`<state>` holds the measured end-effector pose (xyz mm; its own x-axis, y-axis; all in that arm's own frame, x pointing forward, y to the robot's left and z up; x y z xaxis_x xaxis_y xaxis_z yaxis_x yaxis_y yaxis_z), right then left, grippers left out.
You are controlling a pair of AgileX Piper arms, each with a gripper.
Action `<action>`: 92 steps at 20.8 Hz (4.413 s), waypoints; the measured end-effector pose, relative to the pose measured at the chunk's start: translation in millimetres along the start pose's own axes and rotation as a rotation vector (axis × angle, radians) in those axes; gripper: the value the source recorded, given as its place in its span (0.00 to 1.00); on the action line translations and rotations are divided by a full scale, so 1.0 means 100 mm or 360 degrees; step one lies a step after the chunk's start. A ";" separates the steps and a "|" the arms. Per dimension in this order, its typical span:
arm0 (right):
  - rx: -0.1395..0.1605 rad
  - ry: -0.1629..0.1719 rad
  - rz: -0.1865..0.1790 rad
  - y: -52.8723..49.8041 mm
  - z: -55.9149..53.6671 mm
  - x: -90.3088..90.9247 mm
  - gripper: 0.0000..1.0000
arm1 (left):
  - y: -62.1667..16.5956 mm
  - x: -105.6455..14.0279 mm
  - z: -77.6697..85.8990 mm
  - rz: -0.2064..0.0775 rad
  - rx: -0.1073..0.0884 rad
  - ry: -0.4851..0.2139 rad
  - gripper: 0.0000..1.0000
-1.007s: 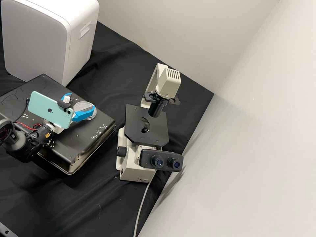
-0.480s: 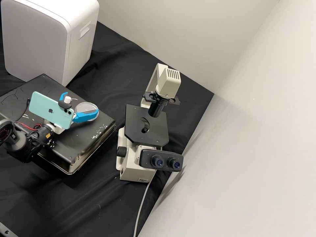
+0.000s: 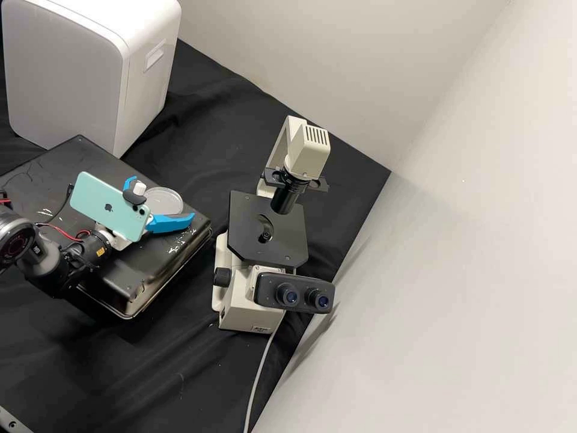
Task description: Place the petri dish on the microscope
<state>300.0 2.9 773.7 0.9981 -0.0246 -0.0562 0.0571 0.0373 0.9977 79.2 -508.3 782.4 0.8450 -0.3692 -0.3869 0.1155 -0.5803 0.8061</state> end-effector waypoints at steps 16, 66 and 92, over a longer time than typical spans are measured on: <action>0.0015 -0.0018 -0.0001 -0.02 0.05 0.07 1.00 | -0.017 0.01 0.02 -0.0015 0.0010 0.0004 1.00; 0.0137 0.0011 -0.0040 -0.02 0.05 0.11 0.00 | -0.018 0.01 0.02 -0.0016 0.0011 0.0004 1.00; 0.0063 0.0099 -0.0066 -0.09 -0.09 -0.01 1.00 | -0.024 0.01 0.02 -0.0021 0.0009 0.0005 1.00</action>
<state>298.4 11.7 764.1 0.9945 0.0366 -0.0985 0.0986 -0.0021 0.9951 78.7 -509.2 778.8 0.8451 -0.3592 -0.3960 0.1236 -0.5893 0.7984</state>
